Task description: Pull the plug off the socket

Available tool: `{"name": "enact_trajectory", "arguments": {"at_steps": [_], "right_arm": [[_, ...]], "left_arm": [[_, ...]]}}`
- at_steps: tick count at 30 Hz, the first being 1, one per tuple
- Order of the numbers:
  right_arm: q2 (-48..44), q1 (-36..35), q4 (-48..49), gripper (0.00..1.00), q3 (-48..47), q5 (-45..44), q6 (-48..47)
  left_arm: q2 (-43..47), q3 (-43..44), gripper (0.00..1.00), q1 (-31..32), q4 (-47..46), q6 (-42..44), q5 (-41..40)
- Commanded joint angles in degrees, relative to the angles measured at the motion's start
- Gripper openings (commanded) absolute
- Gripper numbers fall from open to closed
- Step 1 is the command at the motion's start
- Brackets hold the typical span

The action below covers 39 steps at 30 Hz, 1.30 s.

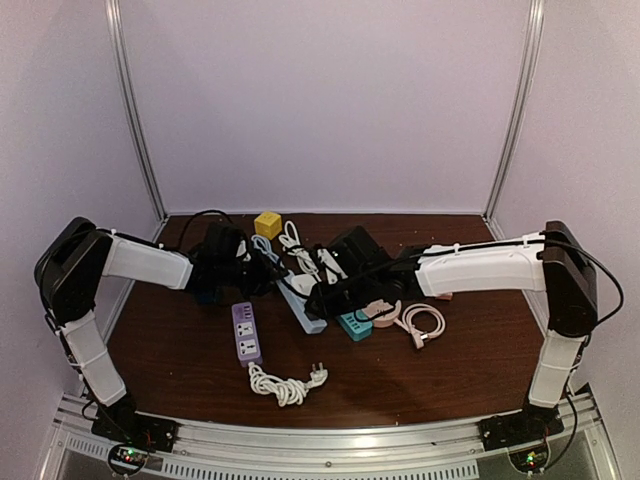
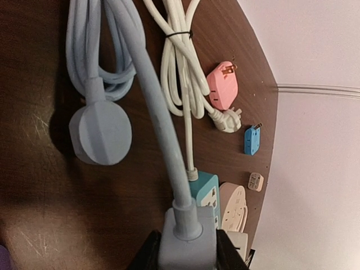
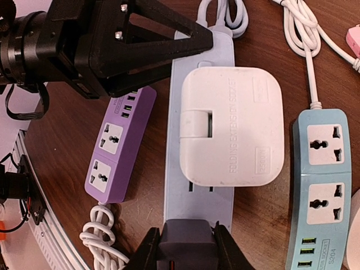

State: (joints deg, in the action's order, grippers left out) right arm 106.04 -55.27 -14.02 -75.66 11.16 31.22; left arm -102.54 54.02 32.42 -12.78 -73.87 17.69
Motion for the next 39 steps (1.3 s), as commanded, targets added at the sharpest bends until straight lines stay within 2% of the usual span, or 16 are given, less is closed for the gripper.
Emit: {"name": "enact_trajectory", "arguments": {"at_steps": [1,7,12,16,20,28,33,36,39], "right_arm": [[-7.1,0.2,2.4,0.0,1.5,-6.5,-1.7],[-9.6,0.9,6.0,0.0,5.0,-5.5,-0.3],[-9.9,3.9,11.1,0.0,8.7,2.6,2.7],[-10.2,4.4,12.0,0.0,9.3,3.0,3.1],[-10.4,3.8,10.6,0.0,8.5,1.4,1.6],[-9.3,-1.4,4.5,0.0,5.1,-8.3,-2.2],[-9.5,-1.3,2.9,0.0,5.1,-10.1,-2.3],[-10.3,1.0,3.6,0.0,6.3,-7.0,-0.8],[-11.9,4.2,7.7,0.0,9.4,0.2,1.7]], "left_arm": [[-0.1,-0.4,0.0,-0.4,3.4,4.3,-2.2],[-1.0,-1.1,0.0,-0.5,2.2,3.6,-1.9],[-1.6,-0.4,0.0,-0.4,2.7,5.1,-1.6],[-1.6,-0.4,0.0,-0.4,3.8,5.4,-1.9],[-2.2,-0.5,0.0,-0.5,4.7,5.3,-2.5],[-4.3,0.1,0.0,-0.5,6.2,5.7,-3.1],[-5.0,0.1,0.0,-0.6,6.9,6.2,-3.3],[-5.3,0.3,0.0,-0.6,7.9,6.8,-3.5],[-5.8,0.1,0.0,-0.6,7.7,7.3,-3.1]]}}
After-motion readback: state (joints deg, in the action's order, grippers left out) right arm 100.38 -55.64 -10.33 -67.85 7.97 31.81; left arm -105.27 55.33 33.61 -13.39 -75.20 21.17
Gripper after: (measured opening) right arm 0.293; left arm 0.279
